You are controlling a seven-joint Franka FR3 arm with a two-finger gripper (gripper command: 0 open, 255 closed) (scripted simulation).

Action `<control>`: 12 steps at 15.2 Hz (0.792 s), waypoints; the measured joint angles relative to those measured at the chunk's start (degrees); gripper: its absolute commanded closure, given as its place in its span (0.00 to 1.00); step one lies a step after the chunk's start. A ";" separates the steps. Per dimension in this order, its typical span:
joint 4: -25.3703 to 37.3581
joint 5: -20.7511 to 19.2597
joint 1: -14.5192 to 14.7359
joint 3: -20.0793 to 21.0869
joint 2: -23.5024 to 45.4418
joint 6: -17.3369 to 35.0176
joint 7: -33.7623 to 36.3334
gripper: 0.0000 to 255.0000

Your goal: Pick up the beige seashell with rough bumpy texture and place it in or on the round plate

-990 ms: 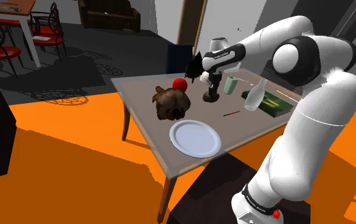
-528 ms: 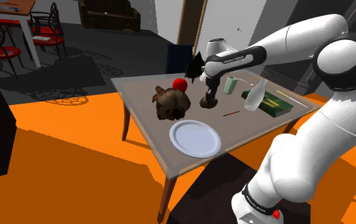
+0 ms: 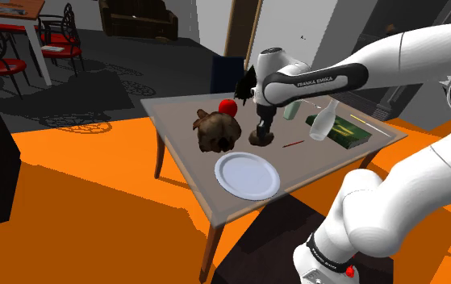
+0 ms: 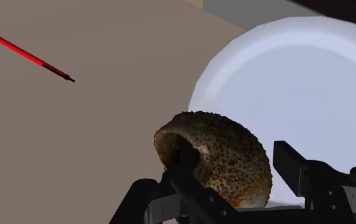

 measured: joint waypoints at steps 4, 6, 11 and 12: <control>-4.61 0.70 1.44 4.78 -5.36 -2.42 5.98 1.00; -6.54 1.61 2.34 7.34 -8.05 -4.00 8.88 1.00; -9.00 2.26 3.15 8.72 -8.42 -2.58 11.38 1.00; -9.45 2.18 3.16 8.57 -8.00 -1.74 11.53 1.00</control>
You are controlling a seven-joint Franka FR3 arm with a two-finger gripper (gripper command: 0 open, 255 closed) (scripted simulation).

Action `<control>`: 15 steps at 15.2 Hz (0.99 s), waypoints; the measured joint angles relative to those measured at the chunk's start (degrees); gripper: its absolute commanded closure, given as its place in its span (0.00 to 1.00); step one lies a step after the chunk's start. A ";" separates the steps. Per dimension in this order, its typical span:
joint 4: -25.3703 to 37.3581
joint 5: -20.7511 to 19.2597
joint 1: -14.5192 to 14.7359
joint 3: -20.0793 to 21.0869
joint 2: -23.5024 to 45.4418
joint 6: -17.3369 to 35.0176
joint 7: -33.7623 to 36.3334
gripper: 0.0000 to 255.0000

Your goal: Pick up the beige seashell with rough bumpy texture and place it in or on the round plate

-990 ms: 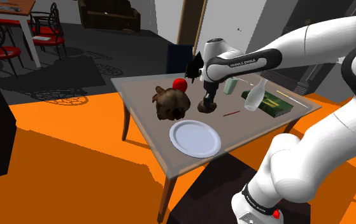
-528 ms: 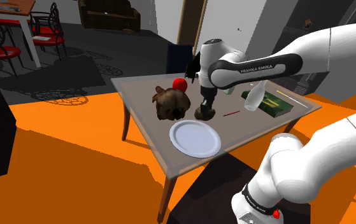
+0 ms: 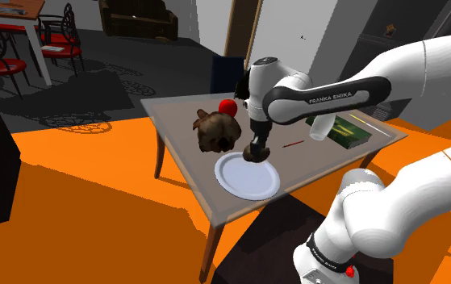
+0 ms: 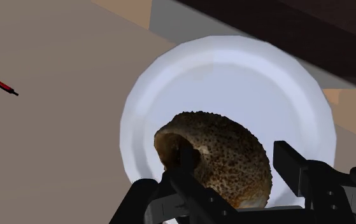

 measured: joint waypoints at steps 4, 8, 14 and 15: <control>-2.09 -0.51 -0.10 -0.58 1.35 3.40 0.59 1.00; -3.91 -0.95 -0.08 -1.17 3.35 7.13 1.27 1.00; -5.88 -1.56 -0.07 -2.18 7.09 12.81 1.98 1.00; -6.17 -1.64 -0.08 -2.21 7.21 13.20 2.09 1.00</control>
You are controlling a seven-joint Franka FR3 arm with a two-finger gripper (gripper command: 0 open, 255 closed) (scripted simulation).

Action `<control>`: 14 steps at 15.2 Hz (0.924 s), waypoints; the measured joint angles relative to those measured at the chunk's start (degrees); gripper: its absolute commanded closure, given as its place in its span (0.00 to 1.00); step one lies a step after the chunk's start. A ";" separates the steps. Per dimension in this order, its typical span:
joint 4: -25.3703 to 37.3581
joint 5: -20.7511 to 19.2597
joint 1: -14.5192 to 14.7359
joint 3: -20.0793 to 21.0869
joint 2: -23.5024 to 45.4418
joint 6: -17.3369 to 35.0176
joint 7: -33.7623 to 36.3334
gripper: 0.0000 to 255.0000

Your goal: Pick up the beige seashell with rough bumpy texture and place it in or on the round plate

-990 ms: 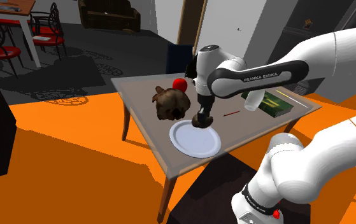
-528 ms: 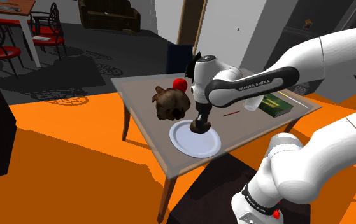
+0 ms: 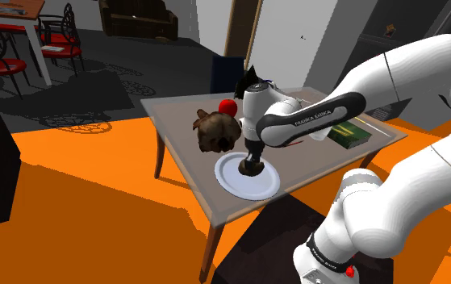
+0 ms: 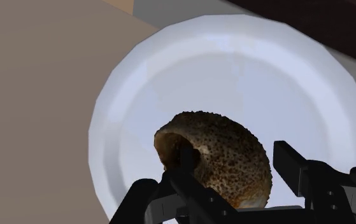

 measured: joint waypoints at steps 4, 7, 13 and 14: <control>-0.21 -0.09 -0.04 -0.08 0.18 0.42 0.04 1.00; -0.22 -0.10 -0.05 -0.09 0.18 0.44 0.05 0.00; 0.29 0.04 -0.04 0.10 -0.61 -0.76 -0.15 0.00; 1.29 0.49 0.23 0.41 -0.82 -2.01 -0.23 0.00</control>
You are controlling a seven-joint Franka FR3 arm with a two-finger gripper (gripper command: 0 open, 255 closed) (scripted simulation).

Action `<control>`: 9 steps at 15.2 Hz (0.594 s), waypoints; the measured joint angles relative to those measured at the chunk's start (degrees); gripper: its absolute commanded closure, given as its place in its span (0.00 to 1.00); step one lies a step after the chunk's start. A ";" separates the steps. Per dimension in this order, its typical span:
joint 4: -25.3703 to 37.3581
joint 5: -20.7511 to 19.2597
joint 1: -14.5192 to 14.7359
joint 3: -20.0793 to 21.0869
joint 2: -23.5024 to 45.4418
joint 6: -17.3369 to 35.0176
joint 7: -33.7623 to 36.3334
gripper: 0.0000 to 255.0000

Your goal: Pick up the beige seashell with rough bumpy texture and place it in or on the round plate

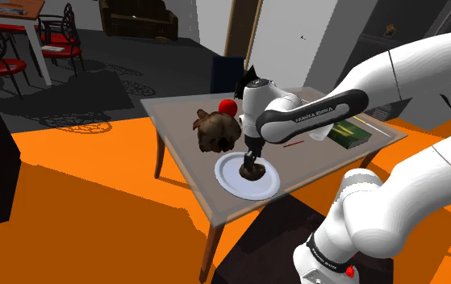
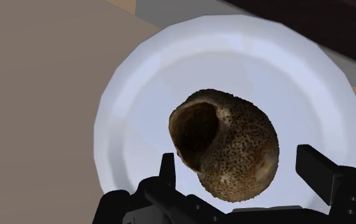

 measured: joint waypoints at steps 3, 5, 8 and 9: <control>2.65 1.28 0.73 1.41 -2.23 -4.99 0.03 0.00; 3.08 1.39 0.75 1.50 -2.55 -5.77 -0.12 0.00; 3.19 1.44 0.76 1.55 -2.66 -6.02 -0.14 0.00; 3.19 1.44 0.76 1.55 -2.67 -6.04 -0.14 0.00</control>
